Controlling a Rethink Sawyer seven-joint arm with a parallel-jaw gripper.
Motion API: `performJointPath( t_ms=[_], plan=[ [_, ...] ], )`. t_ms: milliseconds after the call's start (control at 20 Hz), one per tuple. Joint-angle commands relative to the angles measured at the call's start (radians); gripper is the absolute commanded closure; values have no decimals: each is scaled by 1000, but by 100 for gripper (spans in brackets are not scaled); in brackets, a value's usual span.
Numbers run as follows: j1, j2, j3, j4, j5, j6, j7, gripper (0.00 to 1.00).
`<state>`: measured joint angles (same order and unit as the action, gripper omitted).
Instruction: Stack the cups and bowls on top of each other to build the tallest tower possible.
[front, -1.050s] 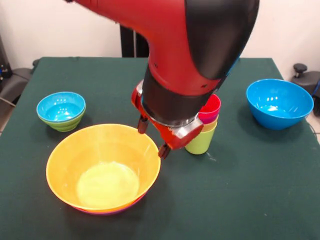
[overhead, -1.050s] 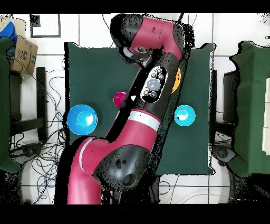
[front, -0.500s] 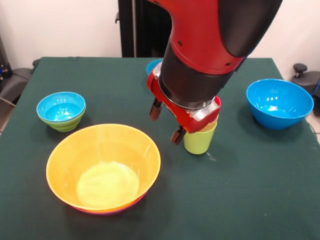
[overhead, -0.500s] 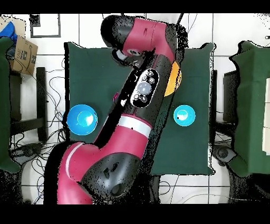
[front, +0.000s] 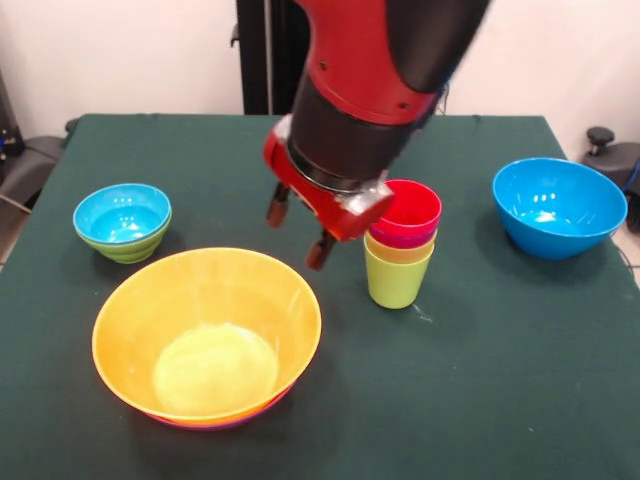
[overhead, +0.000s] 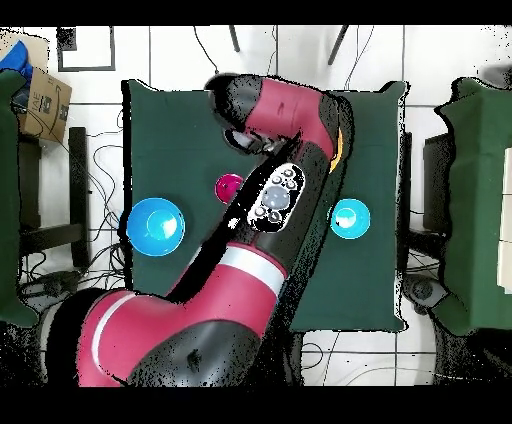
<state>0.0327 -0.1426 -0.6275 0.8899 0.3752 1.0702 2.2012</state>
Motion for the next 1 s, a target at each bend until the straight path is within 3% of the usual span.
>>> performJointPath(
  t_ms=[50, 150, 350, 600, 1000],
  plan=[
    [-52, -133, 316, 300, -208, -155, -678, 0],
    [-94, -157, 399, 321, -245, -172, -776, 0],
    [-161, -211, 517, 370, -276, -184, -853, 0],
    [-228, -223, 629, 353, -310, -108, -989, 0],
    [-286, -276, 708, 377, -316, -102, -1008, 0]
  ],
)
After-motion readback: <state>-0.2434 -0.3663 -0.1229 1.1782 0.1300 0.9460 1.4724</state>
